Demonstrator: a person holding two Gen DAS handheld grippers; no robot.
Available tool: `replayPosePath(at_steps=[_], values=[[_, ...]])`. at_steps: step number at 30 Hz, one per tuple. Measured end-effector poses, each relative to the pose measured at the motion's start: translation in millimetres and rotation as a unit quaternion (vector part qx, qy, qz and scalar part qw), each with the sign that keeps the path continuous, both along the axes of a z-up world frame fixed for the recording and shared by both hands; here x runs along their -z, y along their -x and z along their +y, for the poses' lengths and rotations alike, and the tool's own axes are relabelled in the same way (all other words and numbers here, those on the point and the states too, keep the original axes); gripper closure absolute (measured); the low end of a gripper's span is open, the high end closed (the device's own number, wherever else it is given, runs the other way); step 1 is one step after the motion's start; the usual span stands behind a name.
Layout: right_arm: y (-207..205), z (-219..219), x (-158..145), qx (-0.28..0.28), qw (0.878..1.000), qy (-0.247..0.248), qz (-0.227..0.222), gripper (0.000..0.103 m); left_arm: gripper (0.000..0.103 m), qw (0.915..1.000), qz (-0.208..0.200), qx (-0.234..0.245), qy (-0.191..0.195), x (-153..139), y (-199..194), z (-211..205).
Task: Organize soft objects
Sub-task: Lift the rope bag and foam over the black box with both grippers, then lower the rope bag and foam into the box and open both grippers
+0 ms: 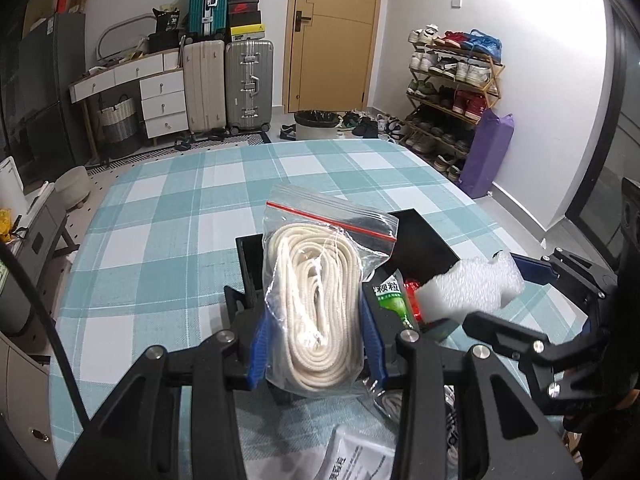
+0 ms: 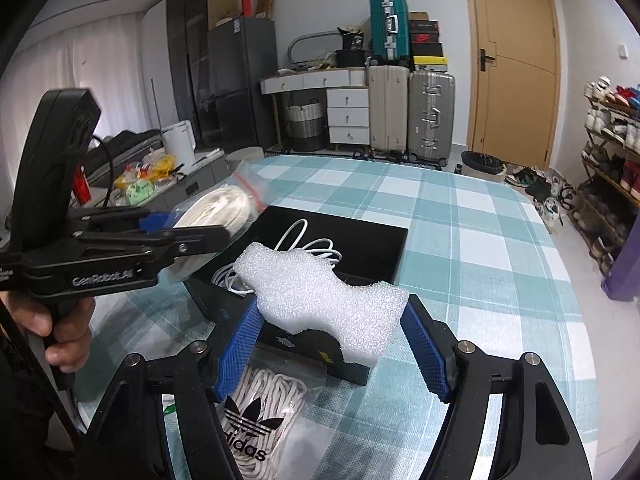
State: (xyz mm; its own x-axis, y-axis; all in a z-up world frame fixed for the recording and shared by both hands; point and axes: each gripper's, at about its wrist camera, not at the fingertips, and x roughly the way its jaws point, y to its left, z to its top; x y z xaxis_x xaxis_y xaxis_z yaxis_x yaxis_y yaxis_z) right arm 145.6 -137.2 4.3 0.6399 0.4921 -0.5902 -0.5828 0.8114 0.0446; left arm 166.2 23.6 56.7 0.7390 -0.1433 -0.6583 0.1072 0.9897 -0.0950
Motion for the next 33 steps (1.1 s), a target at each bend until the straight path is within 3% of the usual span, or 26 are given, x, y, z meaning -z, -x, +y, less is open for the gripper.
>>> replayPosePath(at_steps=[14,33], values=[[-17.8,17.4,5.1,-0.044,0.998,0.054,0.003,0.031,0.065,0.9994,0.027,-0.02,0.011,13.1,-25.8,4.4],[-41.5,33.9,4.8,-0.098,0.99,0.096,0.008,0.031,0.064,0.999,0.043,-0.004,0.012,23.6,-38.2,-0.5]])
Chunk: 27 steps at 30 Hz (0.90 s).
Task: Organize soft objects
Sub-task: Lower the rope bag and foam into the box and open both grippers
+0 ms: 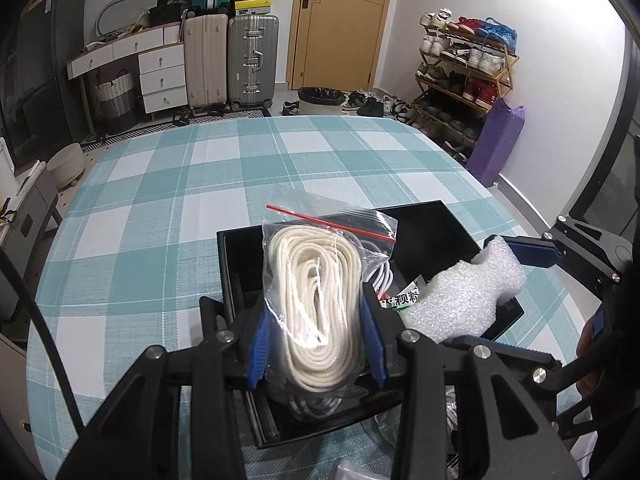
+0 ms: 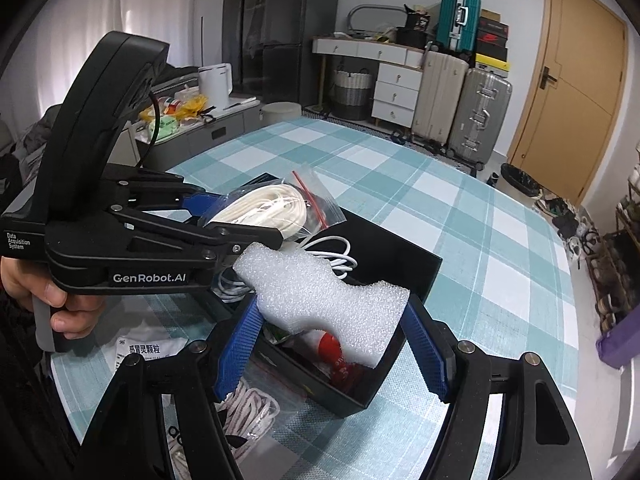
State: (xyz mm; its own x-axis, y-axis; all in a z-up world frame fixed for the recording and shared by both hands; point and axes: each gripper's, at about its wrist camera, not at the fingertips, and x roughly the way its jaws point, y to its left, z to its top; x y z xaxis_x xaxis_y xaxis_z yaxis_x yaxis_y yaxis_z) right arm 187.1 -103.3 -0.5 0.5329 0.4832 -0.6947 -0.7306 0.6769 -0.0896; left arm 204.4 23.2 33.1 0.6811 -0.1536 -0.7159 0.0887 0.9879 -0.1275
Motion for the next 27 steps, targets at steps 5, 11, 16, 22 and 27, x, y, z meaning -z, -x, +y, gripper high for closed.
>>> replayPosePath(at_steps=[5,11,16,22,27], values=[[-6.1,0.0,1.2,-0.008,1.0,0.0,0.013,0.029,0.061,0.9999,0.002,0.009,0.009,-0.7,0.6,2.2],[-5.3,-5.2,1.3,-0.01,1.0,-0.009,0.012,0.003,0.037,0.9998,0.0,0.014,0.016,-8.3,7.1,2.1],[3.4,-12.0,1.3,0.007,1.0,-0.018,0.008,0.001,0.017,0.9995,-0.019,0.018,0.019,-16.0,19.5,3.9],[14.6,-24.3,-0.4,0.043,0.998,-0.05,0.01,0.001,0.003,0.9991,-0.043,0.004,-0.005,-19.6,36.1,7.7],[23.1,-33.9,0.4,0.066,0.995,-0.071,0.016,0.001,0.003,0.999,-0.044,-0.001,-0.006,-16.5,49.5,14.9]])
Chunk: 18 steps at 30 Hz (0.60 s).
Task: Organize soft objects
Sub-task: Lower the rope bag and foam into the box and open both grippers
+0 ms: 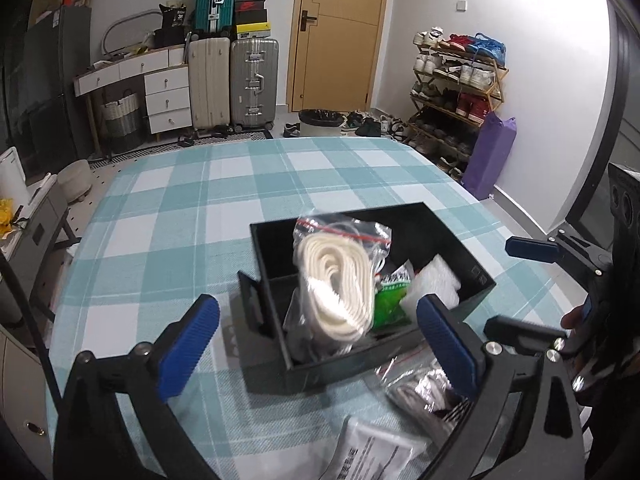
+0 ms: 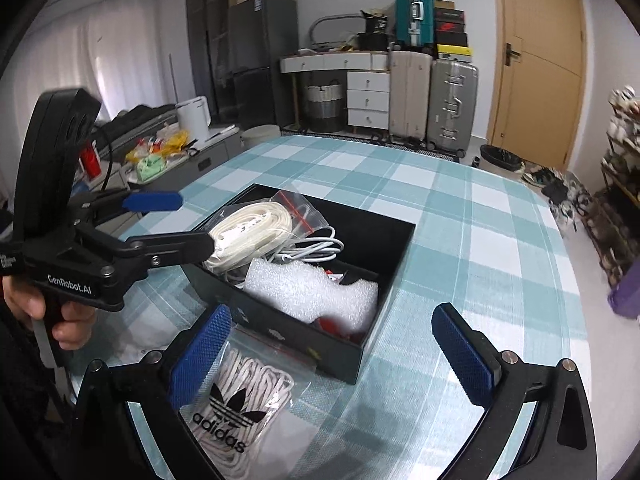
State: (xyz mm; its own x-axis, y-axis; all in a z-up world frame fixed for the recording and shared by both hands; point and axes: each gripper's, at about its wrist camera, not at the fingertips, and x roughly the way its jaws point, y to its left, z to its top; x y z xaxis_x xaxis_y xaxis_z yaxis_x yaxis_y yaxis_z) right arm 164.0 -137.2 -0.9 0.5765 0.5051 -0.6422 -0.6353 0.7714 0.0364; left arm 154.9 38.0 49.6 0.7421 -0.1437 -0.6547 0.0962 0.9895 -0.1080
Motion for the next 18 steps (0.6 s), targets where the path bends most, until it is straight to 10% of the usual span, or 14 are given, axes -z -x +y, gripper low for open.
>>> replayPosePath(at_steps=[18], values=[[34.2,1.1,21.7,0.022,0.999,-0.005,0.048,0.001,0.003,0.9992,0.01,0.008,-0.038,16.4,47.4,0.9]])
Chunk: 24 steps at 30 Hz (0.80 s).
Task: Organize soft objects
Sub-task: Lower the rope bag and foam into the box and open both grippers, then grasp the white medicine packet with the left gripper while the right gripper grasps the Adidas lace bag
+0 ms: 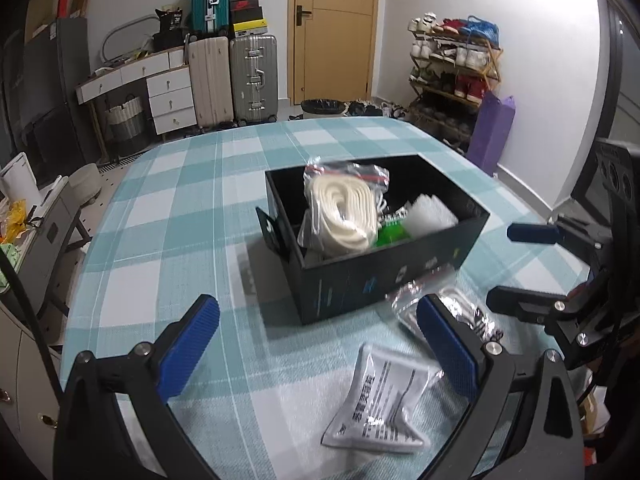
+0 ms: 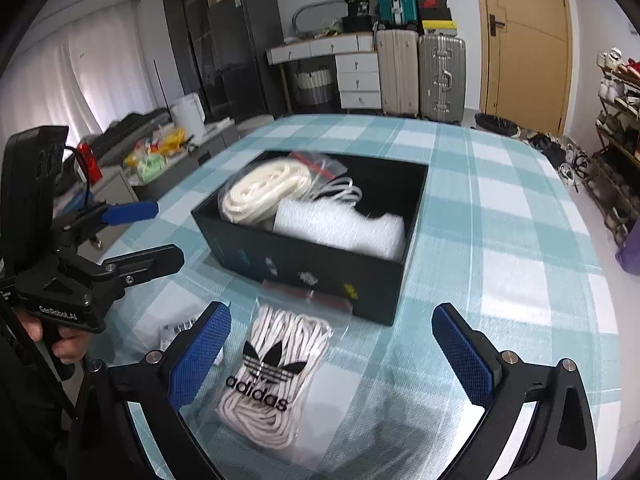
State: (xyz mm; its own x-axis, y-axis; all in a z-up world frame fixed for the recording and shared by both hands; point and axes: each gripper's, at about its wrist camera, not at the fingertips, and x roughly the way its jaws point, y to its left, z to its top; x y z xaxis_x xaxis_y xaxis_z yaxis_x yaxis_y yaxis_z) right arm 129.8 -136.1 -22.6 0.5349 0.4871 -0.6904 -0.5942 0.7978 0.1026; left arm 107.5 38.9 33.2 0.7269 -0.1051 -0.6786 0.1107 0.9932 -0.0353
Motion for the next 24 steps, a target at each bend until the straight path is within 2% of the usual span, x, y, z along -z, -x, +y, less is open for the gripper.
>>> replayPosePath(at_steps=[14,24], values=[[12.4,20.8,21.4,-0.026,0.998,0.043,0.028,0.001,0.003,0.9991,0.027,0.025,-0.02,18.4,17.8,-7.8],[14.1,34.5,46.3,-0.053,0.994,0.082,0.058,0.001,0.003,0.9976,0.048,0.047,-0.015,23.4,18.8,-10.5]])
